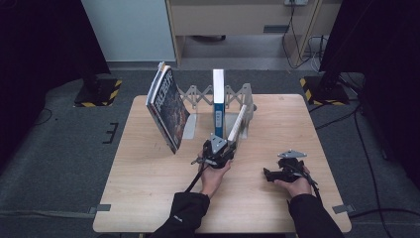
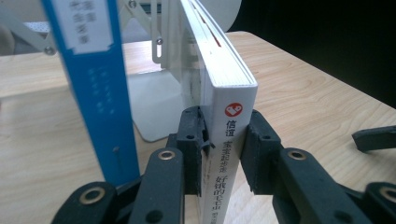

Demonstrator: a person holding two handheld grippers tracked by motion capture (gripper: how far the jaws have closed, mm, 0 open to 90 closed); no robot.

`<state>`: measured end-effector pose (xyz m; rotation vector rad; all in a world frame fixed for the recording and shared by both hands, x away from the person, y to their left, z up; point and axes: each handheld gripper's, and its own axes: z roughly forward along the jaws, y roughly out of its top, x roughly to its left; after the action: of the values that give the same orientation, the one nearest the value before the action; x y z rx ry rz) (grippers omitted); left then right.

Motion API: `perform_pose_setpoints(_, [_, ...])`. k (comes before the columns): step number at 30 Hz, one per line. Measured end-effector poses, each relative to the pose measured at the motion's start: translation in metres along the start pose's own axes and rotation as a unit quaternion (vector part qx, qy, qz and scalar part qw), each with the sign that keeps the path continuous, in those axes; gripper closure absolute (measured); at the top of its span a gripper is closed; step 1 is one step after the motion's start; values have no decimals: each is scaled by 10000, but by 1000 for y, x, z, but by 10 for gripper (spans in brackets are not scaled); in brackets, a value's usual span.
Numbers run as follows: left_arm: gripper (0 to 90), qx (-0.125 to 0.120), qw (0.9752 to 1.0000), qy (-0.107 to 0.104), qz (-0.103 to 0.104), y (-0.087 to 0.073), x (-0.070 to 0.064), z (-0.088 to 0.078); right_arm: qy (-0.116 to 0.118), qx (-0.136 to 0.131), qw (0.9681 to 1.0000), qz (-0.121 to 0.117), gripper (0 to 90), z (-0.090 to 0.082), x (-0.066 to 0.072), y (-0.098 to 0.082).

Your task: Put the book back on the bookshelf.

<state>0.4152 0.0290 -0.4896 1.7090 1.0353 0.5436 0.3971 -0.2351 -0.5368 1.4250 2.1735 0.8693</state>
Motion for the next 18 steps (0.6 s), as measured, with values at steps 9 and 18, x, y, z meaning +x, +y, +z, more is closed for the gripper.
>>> perform_pose_setpoints(9, [667, 117, 9995, -270, 98, 3, 1, 10, -4, -1, 10000, -6, 29, 0, 0, 0])
perform_pose_setpoints(18, [692, 225, 9982, -551, 69, -4, 0, 1, -12, -14, 10000, 2, 28, 0, 0, 0])
